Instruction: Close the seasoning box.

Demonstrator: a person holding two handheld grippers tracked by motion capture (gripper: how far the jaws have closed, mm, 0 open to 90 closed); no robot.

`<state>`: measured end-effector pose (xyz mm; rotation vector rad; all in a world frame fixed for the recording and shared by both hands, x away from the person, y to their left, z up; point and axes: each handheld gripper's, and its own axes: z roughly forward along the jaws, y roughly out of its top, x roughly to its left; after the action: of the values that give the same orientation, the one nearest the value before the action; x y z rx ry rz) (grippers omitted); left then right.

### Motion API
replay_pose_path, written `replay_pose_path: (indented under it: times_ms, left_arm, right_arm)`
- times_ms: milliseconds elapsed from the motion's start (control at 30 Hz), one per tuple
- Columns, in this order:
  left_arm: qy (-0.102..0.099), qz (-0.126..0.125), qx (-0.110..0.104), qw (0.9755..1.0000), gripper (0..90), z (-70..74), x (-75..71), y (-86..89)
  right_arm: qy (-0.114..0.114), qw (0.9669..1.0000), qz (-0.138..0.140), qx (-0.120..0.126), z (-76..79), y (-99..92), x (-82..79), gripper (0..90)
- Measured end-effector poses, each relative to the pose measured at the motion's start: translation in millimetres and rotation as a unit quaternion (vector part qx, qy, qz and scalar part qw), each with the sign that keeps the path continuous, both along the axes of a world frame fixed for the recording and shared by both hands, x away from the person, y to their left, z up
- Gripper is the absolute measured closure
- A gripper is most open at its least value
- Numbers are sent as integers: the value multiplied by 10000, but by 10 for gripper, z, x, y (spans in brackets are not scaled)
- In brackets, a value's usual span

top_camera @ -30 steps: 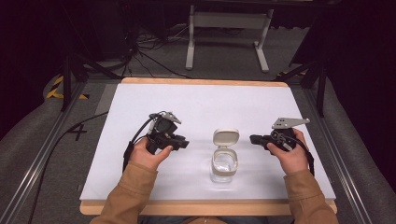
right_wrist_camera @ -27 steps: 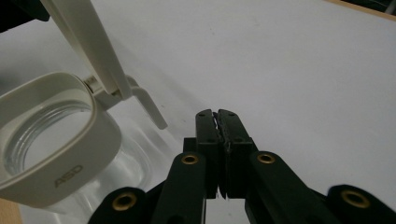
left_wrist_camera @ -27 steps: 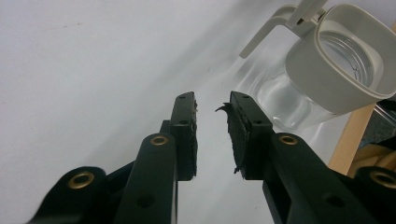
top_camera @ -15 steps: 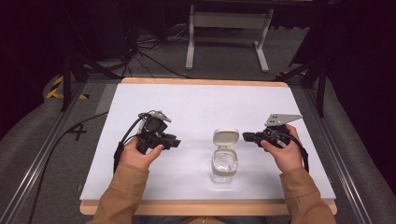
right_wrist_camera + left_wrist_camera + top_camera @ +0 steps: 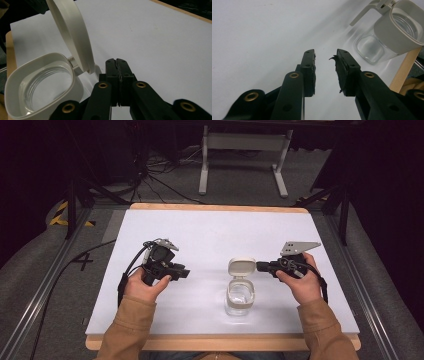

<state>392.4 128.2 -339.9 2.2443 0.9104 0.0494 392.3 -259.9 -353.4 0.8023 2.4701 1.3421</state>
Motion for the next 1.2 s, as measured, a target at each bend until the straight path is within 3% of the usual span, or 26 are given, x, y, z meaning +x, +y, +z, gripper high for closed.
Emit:
replay_pose_path:
  times_ms: [467, 933, 1100, 1200]
  left_arm:
    - [-16, -30, 21, 10000, 681, 5, 0, -21]
    - [2, -124, 12, 9999, 674, 7, 51, -90]
    - [-4, -148, 34, 9999, 674, 6, 62, -107]
    - [-7, -123, 67, 9999, 674, 4, 55, -103]
  right_arm:
    - [-245, 9996, 133, -51, 85, 60, -87, 896]
    - [-333, 9992, 192, -148, 127, 45, -190, 896]
    - [-403, 9991, -19, -163, 127, 13, -145, 897]
    - [-447, 9988, -8, -182, 125, 50, -92, 898]
